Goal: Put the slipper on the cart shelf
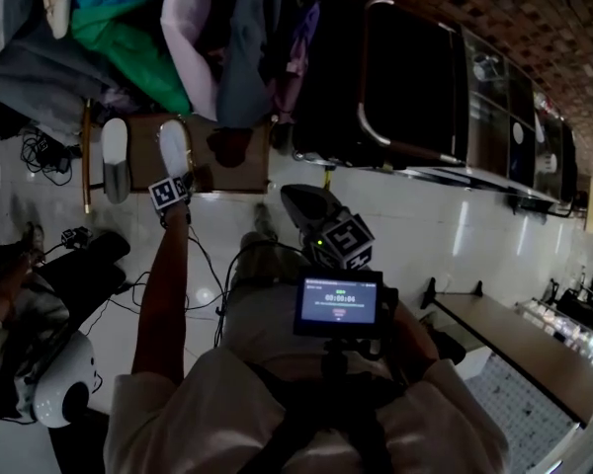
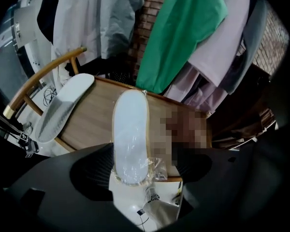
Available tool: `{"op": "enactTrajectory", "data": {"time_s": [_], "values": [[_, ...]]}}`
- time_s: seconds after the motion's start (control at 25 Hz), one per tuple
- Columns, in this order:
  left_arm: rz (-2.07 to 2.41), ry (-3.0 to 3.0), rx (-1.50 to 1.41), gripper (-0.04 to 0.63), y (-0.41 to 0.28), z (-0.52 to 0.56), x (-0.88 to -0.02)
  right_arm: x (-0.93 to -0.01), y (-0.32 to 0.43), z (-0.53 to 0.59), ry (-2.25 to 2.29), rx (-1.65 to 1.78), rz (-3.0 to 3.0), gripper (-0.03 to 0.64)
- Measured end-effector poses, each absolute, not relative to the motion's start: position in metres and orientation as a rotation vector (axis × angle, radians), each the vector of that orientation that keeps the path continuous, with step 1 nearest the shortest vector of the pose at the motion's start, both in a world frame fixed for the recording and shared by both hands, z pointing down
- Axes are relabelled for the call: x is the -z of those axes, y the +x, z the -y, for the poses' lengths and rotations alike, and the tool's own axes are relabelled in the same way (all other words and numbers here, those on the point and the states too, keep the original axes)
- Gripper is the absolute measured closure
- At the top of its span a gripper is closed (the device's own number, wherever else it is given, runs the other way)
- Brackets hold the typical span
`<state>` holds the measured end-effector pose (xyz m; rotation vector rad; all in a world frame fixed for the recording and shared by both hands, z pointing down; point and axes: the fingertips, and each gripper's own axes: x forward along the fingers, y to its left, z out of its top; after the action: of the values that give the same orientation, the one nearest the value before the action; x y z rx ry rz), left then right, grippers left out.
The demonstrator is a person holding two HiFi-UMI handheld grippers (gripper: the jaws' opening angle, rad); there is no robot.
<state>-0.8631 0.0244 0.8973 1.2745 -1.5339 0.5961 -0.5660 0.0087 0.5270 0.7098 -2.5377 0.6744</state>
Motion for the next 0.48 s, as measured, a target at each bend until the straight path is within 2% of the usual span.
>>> {"op": "enactTrajectory", "data": {"time_s": [0.24, 0.36, 0.48], "values": [[1.526, 1.219, -0.828, 0.148, -0.892, -0.014, -0.926, -0.546, -0.552, -0.004, 0.770, -0.701, 2.494, 0.601], [1.341, 1.065, -0.801, 0.143, -0.863, -0.044, -0.951, -0.553, -0.549, -0.003, 0.790, -0.738, 2.477, 0.601], [1.335, 1.045, -0.812, 0.143, -0.859, -0.041, -0.965, -0.562, -0.545, 0.000, 0.796, -0.777, 2.456, 0.601]]}}
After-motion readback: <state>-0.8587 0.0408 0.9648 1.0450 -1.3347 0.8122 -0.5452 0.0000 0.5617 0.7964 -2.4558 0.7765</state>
